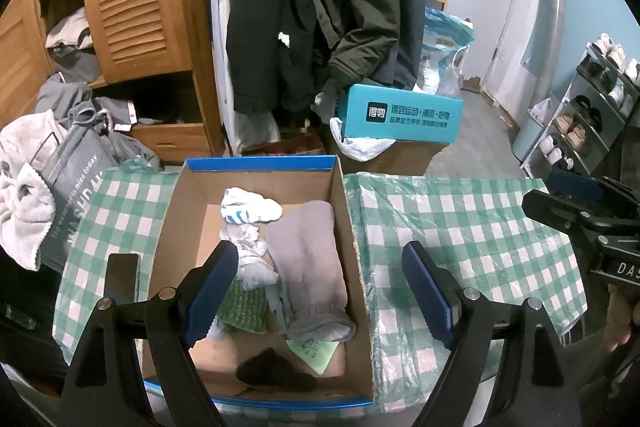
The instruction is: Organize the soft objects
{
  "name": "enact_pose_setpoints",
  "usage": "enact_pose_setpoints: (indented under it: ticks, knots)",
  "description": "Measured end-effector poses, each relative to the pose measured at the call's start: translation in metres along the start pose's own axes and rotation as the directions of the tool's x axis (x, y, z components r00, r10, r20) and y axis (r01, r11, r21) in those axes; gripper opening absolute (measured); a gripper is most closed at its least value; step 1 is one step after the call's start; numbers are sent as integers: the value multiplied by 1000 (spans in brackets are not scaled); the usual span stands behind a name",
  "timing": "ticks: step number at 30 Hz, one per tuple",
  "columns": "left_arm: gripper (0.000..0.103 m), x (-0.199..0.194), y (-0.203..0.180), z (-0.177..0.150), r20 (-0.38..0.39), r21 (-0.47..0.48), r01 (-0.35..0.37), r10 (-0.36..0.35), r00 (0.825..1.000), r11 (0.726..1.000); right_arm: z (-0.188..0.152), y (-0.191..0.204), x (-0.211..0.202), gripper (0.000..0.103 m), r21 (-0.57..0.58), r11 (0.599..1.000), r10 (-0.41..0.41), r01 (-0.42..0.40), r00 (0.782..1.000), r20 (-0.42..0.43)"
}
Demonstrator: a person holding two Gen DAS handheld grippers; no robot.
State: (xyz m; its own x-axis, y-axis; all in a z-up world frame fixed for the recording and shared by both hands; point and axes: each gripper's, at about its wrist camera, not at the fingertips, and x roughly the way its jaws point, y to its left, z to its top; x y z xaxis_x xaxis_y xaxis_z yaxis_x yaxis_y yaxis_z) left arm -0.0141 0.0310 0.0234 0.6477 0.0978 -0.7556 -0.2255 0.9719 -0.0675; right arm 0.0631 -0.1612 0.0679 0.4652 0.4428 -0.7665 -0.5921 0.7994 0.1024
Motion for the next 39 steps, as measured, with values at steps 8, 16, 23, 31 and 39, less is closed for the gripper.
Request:
enact_pose_setpoints:
  ticks: [8,16,23,31,39]
  knots:
    - [85,-1,1,1,-7,-3,6,-6,1000,1000,0,-1,0,74,-3,1000,2,-2,1000,-5]
    - [85,-2,1,0,-7,0,7,-7,1000,1000,0,-1,0,74,-4,1000,2,-2,1000,-5]
    - [85,-1,1,-1,-20,0,11,-11,1000,1000,0,0,0,74,-3,1000,2,-2,1000,-5]
    - [85,-1,-1,-1,-27,1,14,-14,1000,1000,0,-1,0,74,-3,1000,1,-1,1000,-6]
    - [85,-1,-4,-3,-30,3,15,-15,999,1000,0,-1,0,74,-4,1000,2,-2,1000,-4]
